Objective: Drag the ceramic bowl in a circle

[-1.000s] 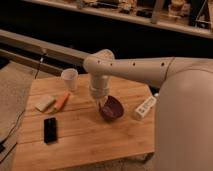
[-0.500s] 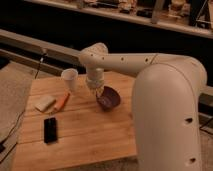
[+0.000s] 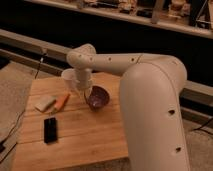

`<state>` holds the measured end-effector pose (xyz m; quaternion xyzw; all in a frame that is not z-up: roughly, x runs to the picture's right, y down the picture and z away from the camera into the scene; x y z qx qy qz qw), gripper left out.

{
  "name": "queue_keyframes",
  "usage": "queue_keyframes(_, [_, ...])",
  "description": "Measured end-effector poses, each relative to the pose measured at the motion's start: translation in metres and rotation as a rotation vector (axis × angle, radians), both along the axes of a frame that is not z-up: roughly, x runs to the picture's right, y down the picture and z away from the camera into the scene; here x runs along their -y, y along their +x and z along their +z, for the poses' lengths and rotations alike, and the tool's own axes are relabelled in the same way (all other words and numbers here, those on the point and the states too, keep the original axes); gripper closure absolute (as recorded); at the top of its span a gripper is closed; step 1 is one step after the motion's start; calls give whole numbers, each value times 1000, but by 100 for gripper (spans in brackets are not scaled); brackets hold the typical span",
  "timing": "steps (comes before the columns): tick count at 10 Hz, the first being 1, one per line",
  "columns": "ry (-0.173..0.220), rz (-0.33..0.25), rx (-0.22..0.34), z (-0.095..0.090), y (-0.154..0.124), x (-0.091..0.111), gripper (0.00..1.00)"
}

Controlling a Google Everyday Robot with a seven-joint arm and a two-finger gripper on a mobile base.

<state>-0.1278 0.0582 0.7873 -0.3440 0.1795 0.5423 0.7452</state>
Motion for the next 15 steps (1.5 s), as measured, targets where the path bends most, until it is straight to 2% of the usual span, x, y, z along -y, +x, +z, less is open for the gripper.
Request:
queue_keyframes(3, [-43,4,62,-15,-20,-29,100])
queue_keyframes(4, [-70,5,82,-26,-23,-44,100])
queue_keyframes(7, [-138,-19,104,-60,-12,-78,100])
queue_keyframes(9, [-181,-43,81,-77,11,-95,100])
queue_keyframes(12, [-213,-49,13,-88,53,-103,100])
queue_keyframes(13, [-211,-50,-11,-87,63,-101,100])
queue_keyframes(15, [-180,-57,-84,-76,94,-85,100])
